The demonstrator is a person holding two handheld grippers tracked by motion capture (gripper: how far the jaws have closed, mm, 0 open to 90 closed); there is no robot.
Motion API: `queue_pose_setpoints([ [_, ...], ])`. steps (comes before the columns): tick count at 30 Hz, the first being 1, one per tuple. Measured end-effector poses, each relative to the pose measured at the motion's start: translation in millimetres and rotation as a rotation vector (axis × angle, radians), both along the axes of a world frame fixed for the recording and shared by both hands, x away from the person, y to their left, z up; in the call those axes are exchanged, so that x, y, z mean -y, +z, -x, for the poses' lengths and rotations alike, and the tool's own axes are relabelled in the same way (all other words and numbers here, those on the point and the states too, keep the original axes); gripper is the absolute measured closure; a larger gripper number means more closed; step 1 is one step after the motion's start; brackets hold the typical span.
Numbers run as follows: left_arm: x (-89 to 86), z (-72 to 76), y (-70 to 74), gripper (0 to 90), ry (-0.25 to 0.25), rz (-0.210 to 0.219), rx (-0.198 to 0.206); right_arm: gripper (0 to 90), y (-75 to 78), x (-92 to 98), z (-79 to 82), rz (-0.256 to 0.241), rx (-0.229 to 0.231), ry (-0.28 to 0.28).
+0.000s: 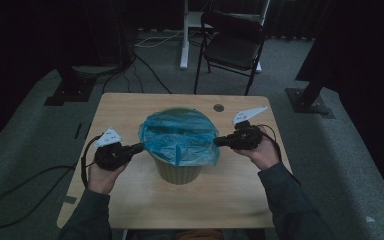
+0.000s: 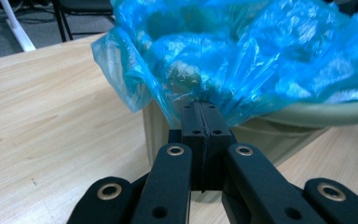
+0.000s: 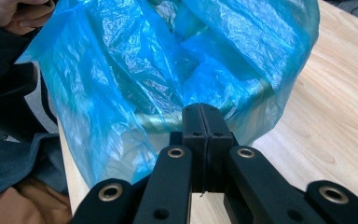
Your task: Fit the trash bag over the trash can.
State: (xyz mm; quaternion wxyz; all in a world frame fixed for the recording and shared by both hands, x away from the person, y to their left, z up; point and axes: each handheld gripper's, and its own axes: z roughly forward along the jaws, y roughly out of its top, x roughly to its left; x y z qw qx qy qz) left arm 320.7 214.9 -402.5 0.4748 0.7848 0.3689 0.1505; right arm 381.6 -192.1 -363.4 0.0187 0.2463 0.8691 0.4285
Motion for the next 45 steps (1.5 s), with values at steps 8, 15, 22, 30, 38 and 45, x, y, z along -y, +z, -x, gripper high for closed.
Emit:
queue_pose_setpoints([
  [8, 8.1, -1.1, -5.8, 90.0, -0.020, -0.015, -0.013, 90.0, -11.1, 2.4, 1.9, 0.031, -0.038, 0.006],
  [15, 7.5, -6.3, -11.5, 90.0, -0.014, -0.026, -0.032, 90.0, -13.1, -3.8, 3.3, 0.038, -0.039, 0.028],
  [22, 9.7, -3.7, -11.4, 90.0, -0.013, -0.014, -0.032, 90.0, -17.0, -4.0, 2.2, 0.042, -0.050, 0.038],
  [30, 10.7, 3.3, -9.2, 90.0, -0.039, -0.009, -0.021, 90.0, -34.0, -5.4, -6.8, 0.109, -0.089, 0.007],
  [38, 15.1, -6.5, -32.1, 90.0, -0.035, -0.056, -0.091, 85.4, -16.5, -7.4, 4.8, 0.067, -0.043, 0.029],
  [45, 18.9, -7.8, -36.8, 90.0, -0.029, -0.083, -0.104, 90.0, -17.5, -10.9, 8.2, 0.069, -0.035, 0.045],
])
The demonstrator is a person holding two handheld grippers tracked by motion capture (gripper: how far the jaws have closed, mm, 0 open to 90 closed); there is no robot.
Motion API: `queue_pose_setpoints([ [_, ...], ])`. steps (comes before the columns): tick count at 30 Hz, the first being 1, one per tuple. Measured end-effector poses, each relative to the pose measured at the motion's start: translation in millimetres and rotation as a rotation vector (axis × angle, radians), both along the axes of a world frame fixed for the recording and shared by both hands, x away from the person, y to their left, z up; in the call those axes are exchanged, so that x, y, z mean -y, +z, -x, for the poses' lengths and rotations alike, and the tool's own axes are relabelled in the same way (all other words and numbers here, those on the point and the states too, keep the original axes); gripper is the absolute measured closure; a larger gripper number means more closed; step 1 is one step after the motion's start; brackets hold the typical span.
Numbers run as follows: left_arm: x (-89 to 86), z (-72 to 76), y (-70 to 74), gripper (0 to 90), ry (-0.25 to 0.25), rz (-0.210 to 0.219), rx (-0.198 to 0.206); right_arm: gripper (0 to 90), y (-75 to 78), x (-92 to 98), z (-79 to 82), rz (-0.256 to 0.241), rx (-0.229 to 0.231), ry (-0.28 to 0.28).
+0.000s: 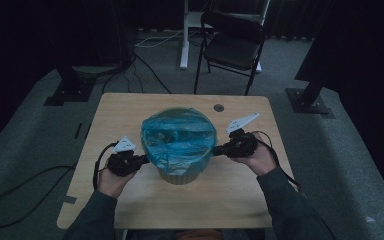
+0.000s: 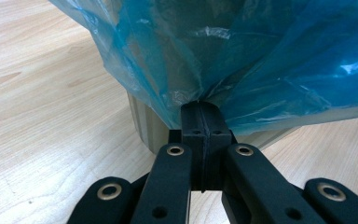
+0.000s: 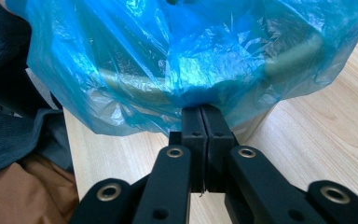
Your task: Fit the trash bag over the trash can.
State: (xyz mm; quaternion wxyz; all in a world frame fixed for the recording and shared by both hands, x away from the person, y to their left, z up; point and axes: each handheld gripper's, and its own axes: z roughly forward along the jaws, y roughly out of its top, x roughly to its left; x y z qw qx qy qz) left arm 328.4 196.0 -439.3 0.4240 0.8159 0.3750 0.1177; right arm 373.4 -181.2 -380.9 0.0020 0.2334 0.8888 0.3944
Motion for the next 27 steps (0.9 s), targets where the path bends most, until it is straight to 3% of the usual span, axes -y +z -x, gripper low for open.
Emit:
queue_pose_setpoints([
  [8, -1.3, 5.3, 6.0, 90.0, -0.006, 0.037, 0.023, 90.0, -13.6, 1.7, -10.8, 0.052, -0.058, -0.050],
  [12, -0.1, 8.1, 8.6, 90.0, -0.014, 0.045, 0.040, 90.0, -20.5, 5.6, -17.2, 0.054, -0.085, -0.079],
  [15, 0.1, 8.4, 8.7, 90.0, -0.014, 0.047, 0.044, 90.0, -21.0, 6.3, -17.8, 0.061, -0.085, -0.087],
  [19, 1.6, 2.3, 1.6, 90.0, 0.000, 0.005, 0.002, 90.0, -14.6, 5.6, -14.1, 0.040, -0.072, -0.073],
  [22, 0.7, -4.3, -6.5, 90.0, 0.019, 0.007, -0.033, 90.0, -8.6, 3.1, -9.7, 0.024, -0.056, -0.053],
  [25, 0.7, -2.5, -4.2, 90.0, 0.013, 0.016, -0.019, 90.0, -8.4, 2.7, -9.3, 0.032, -0.055, -0.047],
  [27, 0.4, -0.4, -0.9, 90.0, 0.004, 0.028, -0.007, 90.0, -13.2, 4.7, -13.5, 0.071, -0.053, -0.071],
])
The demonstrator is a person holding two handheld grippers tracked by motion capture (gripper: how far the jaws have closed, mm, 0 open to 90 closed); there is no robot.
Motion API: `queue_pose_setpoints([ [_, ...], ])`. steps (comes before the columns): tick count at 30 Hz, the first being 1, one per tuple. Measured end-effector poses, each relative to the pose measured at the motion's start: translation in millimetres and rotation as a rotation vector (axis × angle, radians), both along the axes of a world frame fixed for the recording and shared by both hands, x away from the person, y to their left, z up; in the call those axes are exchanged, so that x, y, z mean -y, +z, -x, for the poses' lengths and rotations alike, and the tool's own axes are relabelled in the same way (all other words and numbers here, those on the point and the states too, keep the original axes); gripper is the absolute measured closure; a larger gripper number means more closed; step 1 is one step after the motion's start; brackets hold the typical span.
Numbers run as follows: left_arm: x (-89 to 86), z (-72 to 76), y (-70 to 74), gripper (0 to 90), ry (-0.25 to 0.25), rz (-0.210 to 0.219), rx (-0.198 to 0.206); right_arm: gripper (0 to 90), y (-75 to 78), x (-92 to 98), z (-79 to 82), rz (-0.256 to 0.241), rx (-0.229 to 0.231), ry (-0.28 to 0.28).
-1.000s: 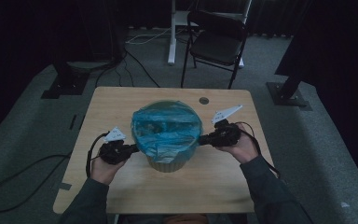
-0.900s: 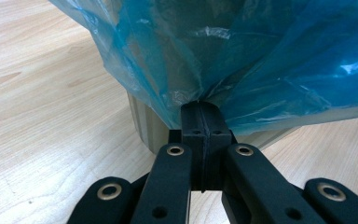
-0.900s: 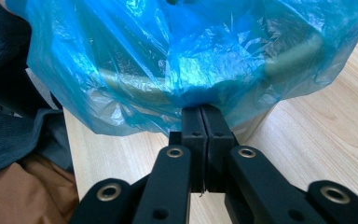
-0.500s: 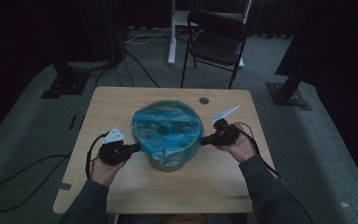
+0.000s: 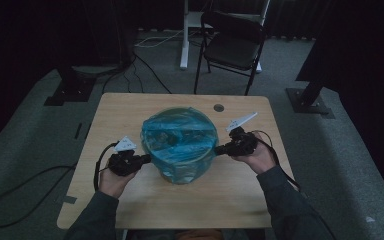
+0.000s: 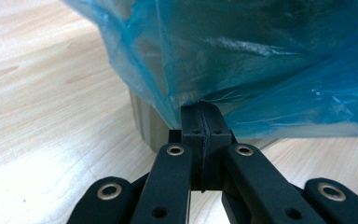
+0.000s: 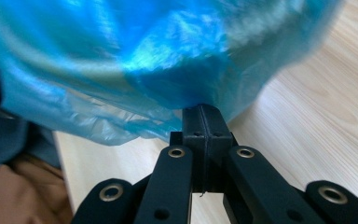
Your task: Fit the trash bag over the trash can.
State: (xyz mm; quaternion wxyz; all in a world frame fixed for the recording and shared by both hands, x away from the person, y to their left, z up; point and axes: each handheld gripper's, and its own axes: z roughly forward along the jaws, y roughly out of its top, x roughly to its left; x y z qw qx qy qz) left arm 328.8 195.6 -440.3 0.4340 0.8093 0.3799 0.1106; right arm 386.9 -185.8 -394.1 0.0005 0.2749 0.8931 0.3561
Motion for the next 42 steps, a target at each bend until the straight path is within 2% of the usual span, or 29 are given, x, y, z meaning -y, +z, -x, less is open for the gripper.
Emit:
queue_pose_setpoints([
  [2, 0.0, 2.8, 4.1, 90.0, -0.010, 0.012, 0.026, 90.0, -7.8, 6.3, -7.7, 0.010, -0.022, -0.043],
  [4, 1.0, 2.6, 3.7, 90.0, -0.013, 0.000, 0.022, 90.0, -11.0, 10.1, -10.1, -0.008, -0.036, -0.053],
  [7, 2.4, -1.7, -2.1, 90.0, 0.002, -0.030, -0.006, 90.0, -10.2, 10.4, -7.1, -0.031, -0.037, -0.033],
  [11, 0.1, -6.6, -7.6, 90.0, 0.043, -0.038, -0.035, 90.0, -2.1, 5.4, -0.8, -0.073, -0.031, 0.017],
  [13, -0.5, -4.7, -4.8, 90.0, 0.039, -0.024, -0.025, 90.0, -2.0, 4.1, -1.1, -0.051, -0.028, 0.014],
  [15, -0.5, -0.4, 0.7, 90.0, 0.007, 0.010, 0.006, 90.0, -6.0, 4.7, -5.2, 0.003, -0.023, -0.017],
  [16, 0.3, 0.5, 2.2, 90.0, 0.004, 0.003, 0.010, 90.0, -9.3, 6.9, -8.6, 0.015, -0.029, -0.040],
  [18, 2.1, 0.6, 3.0, 90.0, 0.005, -0.018, 0.012, 90.0, -11.5, 11.1, -11.9, -0.009, -0.048, -0.055],
  [20, 0.8, -3.2, -0.2, 90.0, 0.021, -0.025, -0.007, 90.0, -10.4, 11.7, -10.9, -0.023, -0.046, -0.051],
  [23, -4.0, -7.4, -4.7, 90.0, 0.049, 0.001, -0.038, 90.0, -5.6, 8.5, -6.4, -0.035, -0.034, -0.023],
  [27, -9.1, -4.6, 1.1, 87.9, 0.062, 0.016, -0.011, 90.0, -3.6, 10.4, -9.9, 0.007, -0.022, -0.057],
  [30, -17.9, -3.4, 7.1, 80.6, 0.062, 0.051, 0.011, 90.0, -2.7, 16.0, -11.4, -0.024, -0.029, -0.054],
  [36, -29.8, 3.5, 18.1, 68.5, 0.063, 0.077, 0.045, 80.2, 9.5, 23.6, -5.2, -0.064, 0.013, -0.045],
  [38, -32.9, 5.9, 20.9, 66.8, 0.060, 0.091, 0.052, 77.5, 13.5, 26.9, -4.7, -0.091, 0.025, -0.034],
  [42, -38.9, 10.4, 26.5, 64.0, 0.050, 0.116, 0.074, 75.5, 20.1, 32.8, -5.5, -0.114, 0.053, -0.057],
])
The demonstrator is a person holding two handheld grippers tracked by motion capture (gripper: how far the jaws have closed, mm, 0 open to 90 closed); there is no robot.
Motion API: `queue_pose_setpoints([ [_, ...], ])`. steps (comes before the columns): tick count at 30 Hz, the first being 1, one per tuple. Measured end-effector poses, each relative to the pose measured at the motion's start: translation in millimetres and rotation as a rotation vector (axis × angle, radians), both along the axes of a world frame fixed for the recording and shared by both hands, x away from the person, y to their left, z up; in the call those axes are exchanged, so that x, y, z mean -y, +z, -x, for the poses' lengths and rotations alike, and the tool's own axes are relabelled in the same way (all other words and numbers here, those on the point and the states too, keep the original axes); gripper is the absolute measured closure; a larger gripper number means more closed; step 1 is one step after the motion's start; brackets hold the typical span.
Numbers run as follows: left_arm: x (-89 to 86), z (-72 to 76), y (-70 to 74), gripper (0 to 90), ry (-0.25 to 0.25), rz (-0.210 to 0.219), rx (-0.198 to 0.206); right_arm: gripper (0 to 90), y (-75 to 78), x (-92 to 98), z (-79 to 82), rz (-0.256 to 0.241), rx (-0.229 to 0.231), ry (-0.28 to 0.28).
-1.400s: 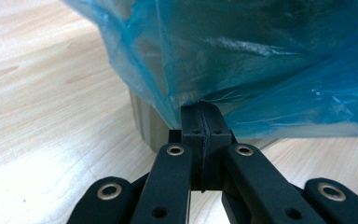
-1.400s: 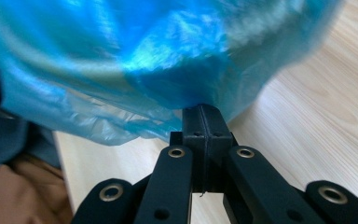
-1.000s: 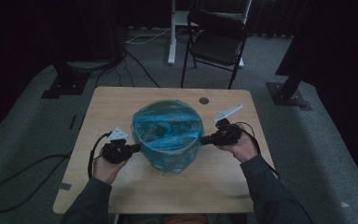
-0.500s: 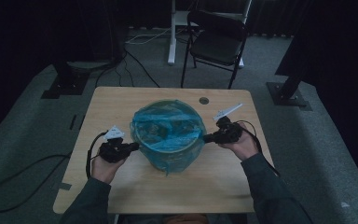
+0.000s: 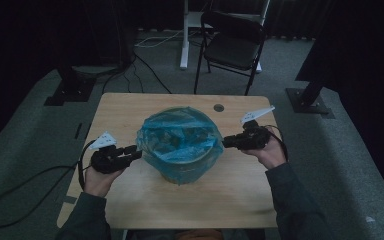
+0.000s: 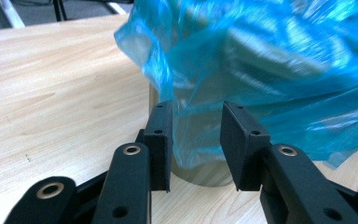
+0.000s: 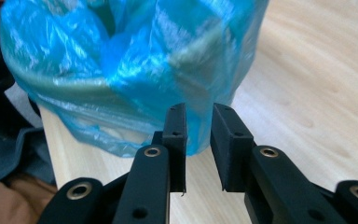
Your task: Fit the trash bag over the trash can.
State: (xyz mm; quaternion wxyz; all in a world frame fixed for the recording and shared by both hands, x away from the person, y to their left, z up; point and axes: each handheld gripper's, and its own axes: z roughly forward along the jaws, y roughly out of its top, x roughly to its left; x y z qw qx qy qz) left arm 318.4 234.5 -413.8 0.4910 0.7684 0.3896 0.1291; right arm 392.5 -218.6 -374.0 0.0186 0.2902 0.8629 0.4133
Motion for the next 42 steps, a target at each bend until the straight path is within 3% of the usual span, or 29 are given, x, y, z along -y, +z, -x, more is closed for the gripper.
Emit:
queue_pose_setpoints([
  [8, -2.5, -7.5, 18.9, 63.9, 0.025, 0.009, 0.052, 75.5, 11.1, -4.2, -11.2, -0.016, 0.038, -0.064],
  [12, 1.1, -16.0, 26.0, 63.6, 0.036, 0.008, 0.069, 75.5, 14.5, -9.0, -16.5, -0.024, 0.050, -0.067],
  [19, 6.0, -32.0, 32.0, 62.3, 0.059, 0.028, 0.067, 74.4, 19.0, -15.7, -24.7, -0.036, 0.060, -0.080],
  [31, 24.6, -60.7, 37.6, 60.2, 0.058, -0.014, 0.058, 67.2, 19.0, -37.4, -40.3, -0.028, 0.052, -0.063],
  [37, 25.1, -72.0, 39.0, 73.6, 0.061, -0.002, 0.056, 80.6, 20.3, -41.2, -52.4, -0.039, 0.032, -0.074],
  [42, 26.0, -78.1, 39.1, 83.3, 0.070, -0.002, 0.059, 84.1, 20.0, -40.8, -58.2, -0.068, 0.013, -0.085],
])
